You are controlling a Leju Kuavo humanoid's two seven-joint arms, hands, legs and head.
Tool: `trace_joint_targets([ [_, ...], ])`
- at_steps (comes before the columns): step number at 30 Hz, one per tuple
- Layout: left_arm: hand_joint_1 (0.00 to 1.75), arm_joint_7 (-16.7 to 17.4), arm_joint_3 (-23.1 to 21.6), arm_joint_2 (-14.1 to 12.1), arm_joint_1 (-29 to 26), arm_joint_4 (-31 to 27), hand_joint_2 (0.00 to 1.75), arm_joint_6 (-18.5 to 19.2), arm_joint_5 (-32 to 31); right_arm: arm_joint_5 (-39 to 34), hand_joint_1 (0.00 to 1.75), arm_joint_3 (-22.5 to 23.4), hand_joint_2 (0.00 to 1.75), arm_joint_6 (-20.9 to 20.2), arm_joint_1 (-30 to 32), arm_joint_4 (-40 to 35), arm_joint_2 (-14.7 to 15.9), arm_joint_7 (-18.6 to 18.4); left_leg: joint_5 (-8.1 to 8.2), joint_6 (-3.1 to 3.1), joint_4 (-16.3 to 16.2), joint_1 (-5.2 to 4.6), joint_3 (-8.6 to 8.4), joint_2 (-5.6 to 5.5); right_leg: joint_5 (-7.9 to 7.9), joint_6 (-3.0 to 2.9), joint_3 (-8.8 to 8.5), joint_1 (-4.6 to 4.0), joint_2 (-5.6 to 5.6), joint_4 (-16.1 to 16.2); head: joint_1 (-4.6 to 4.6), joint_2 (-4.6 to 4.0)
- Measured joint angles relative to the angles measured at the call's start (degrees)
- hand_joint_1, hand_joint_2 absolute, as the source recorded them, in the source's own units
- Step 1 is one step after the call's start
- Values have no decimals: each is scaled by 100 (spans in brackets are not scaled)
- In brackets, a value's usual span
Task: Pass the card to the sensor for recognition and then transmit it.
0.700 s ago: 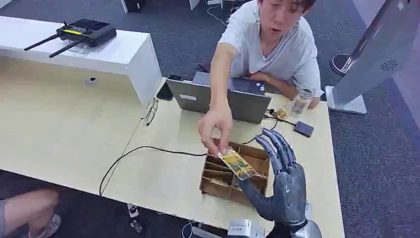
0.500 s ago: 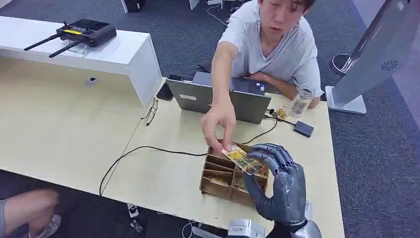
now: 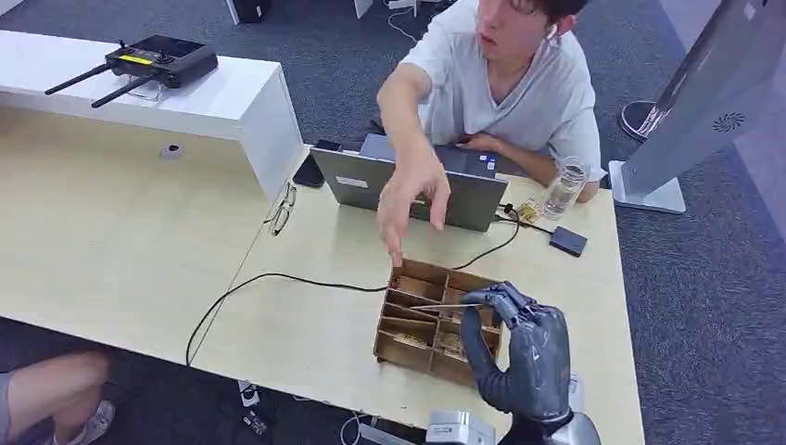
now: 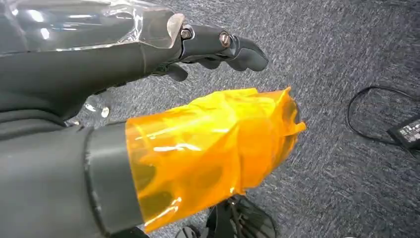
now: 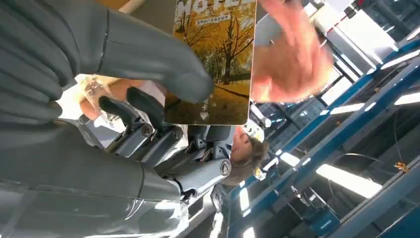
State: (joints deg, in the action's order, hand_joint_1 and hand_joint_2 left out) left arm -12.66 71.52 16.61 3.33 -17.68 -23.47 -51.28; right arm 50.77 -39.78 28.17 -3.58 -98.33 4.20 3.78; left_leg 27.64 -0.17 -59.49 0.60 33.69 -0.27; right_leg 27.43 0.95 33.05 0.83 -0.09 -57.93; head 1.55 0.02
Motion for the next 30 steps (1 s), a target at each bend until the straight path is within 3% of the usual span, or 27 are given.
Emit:
trace_joint_targets([
  [13, 0, -65, 9, 9, -4, -39, 0, -31, 70, -1789, 175, 24, 175, -710, 113, -52, 0, 389, 0, 0, 0, 0, 0, -1, 0, 0, 2, 0, -1, 0, 0, 0],
  [20, 0, -186, 59, 11, -10, -39, 0, -186, 190, -3310, 175, 595, 175, -1064, 763, -184, 90, 501, 7, 3, 0, -1, 4, -2, 2, 1, 3, 0, -1, 3, -2, 0],
  [30, 0, -201, 66, 13, -11, -39, 0, -197, 203, -3522, 175, 717, 175, -1097, 892, -203, 133, 520, 8, 4, 0, -1, 4, -2, 2, 1, 4, 0, -1, 3, 0, 0],
])
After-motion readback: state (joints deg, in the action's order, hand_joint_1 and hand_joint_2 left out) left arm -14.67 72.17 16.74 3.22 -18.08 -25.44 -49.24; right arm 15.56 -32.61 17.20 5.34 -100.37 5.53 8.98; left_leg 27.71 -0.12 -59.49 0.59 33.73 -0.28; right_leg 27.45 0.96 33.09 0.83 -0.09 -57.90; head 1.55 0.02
